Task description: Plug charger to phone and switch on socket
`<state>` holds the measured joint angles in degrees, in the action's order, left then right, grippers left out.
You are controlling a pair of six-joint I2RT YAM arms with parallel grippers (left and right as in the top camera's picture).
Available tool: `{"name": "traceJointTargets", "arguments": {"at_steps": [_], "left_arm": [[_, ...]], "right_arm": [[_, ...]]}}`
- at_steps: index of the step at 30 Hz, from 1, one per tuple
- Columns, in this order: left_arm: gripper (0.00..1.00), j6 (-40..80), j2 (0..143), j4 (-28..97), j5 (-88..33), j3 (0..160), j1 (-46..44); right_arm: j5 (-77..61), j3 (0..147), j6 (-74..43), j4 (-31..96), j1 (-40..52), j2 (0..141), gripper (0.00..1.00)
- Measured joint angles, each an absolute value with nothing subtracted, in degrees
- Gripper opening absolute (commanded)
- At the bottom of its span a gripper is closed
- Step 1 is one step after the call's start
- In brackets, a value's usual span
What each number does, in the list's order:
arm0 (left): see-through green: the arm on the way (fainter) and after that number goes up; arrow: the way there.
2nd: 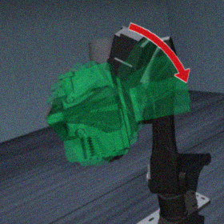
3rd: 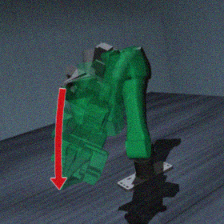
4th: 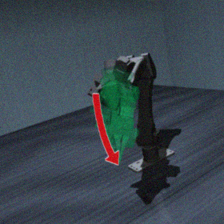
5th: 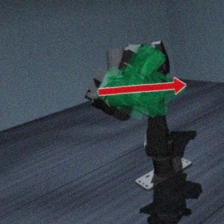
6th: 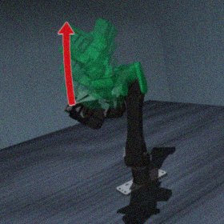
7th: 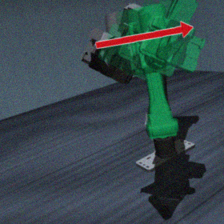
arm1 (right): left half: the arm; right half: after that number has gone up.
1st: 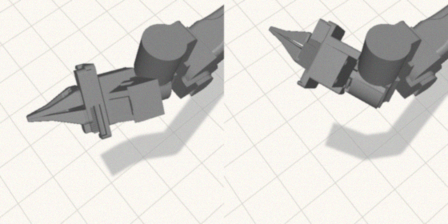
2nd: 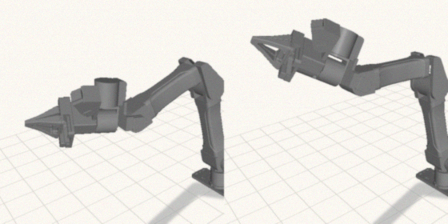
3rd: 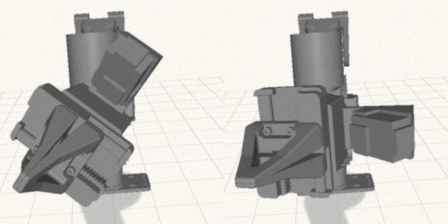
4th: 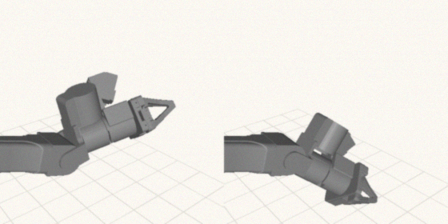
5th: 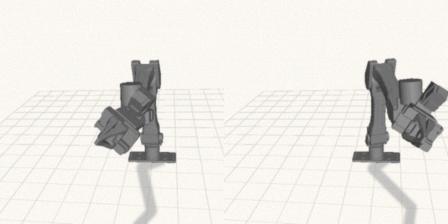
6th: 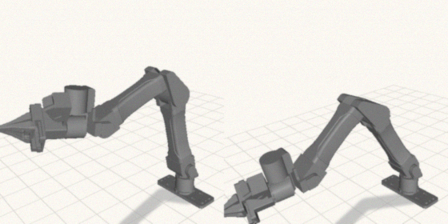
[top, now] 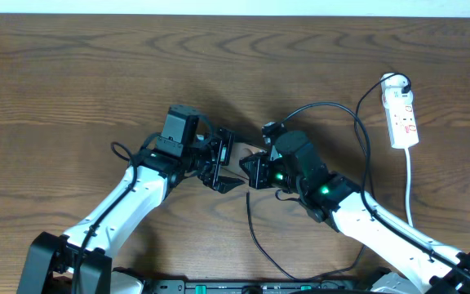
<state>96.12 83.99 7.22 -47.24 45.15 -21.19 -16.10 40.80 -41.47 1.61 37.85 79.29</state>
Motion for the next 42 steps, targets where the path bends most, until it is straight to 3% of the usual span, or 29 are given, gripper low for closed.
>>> {"name": "traceJointTargets", "arguments": {"at_steps": [15,27,34,42], "left_arm": [[0.91,80.86,78.61,3.36,-57.23,45.15,-6.7],[0.91,70.39,78.37,-10.79,-63.18,45.47,5.54],[0.91,73.38,78.37,-21.71,-62.54,45.63,7.81],[0.91,81.17,78.37,-36.58,-58.63,45.67,7.7]], "right_arm": [[-17.37,40.77,-46.44,-3.73,28.88,79.35,0.01],[-20.8,40.75,-73.28,-22.41,25.12,79.35,0.01],[-18.15,40.75,-90.87,-30.89,25.12,79.37,0.01],[-11.53,40.73,-102.91,-37.06,29.32,79.42,0.01]]}}
